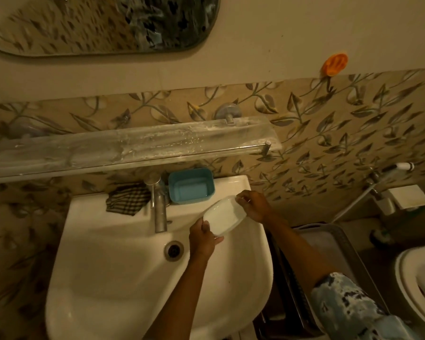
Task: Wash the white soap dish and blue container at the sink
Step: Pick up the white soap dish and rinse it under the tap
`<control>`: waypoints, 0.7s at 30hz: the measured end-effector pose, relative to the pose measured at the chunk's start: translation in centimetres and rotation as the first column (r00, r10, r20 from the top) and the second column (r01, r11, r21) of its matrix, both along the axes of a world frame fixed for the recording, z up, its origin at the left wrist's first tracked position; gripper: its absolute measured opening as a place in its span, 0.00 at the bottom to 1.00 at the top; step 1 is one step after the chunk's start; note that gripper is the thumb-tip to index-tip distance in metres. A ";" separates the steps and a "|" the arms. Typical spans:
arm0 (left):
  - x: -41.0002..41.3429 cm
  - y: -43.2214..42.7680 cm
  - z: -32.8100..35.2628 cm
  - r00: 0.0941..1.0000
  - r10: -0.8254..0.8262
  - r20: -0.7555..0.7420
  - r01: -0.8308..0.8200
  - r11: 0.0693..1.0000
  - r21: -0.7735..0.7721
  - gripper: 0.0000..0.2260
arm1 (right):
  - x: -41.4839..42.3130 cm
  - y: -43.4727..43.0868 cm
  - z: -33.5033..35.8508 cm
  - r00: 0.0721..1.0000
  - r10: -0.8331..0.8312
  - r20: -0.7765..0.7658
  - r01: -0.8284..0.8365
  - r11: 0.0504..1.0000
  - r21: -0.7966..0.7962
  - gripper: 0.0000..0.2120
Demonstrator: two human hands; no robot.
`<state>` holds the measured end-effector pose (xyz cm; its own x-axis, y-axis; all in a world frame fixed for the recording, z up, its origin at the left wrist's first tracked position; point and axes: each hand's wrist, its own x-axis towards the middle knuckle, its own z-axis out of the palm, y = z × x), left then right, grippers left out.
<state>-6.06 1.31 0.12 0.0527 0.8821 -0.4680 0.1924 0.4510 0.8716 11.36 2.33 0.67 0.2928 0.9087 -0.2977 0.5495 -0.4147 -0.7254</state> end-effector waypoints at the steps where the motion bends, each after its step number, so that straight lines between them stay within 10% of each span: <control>1: -0.7 -0.1 0.3 0.999 -0.026 -0.021 0.027 1.000 0.012 0.14 | -0.3 -0.5 0.1 0.999 -0.010 -0.049 0.010 1.000 0.001 0.11; 10: -6.6 -0.4 2.5 0.965 -0.190 -0.179 0.189 0.982 -0.025 0.15 | -4.9 -5.8 1.4 0.792 -0.035 -0.609 -0.002 0.998 -0.061 0.16; 21: -14.1 -3.1 -0.3 0.990 -0.137 -0.033 0.127 0.971 -0.204 0.12 | -7.5 -8.6 0.1 0.871 -0.127 -0.475 0.192 0.977 0.091 0.15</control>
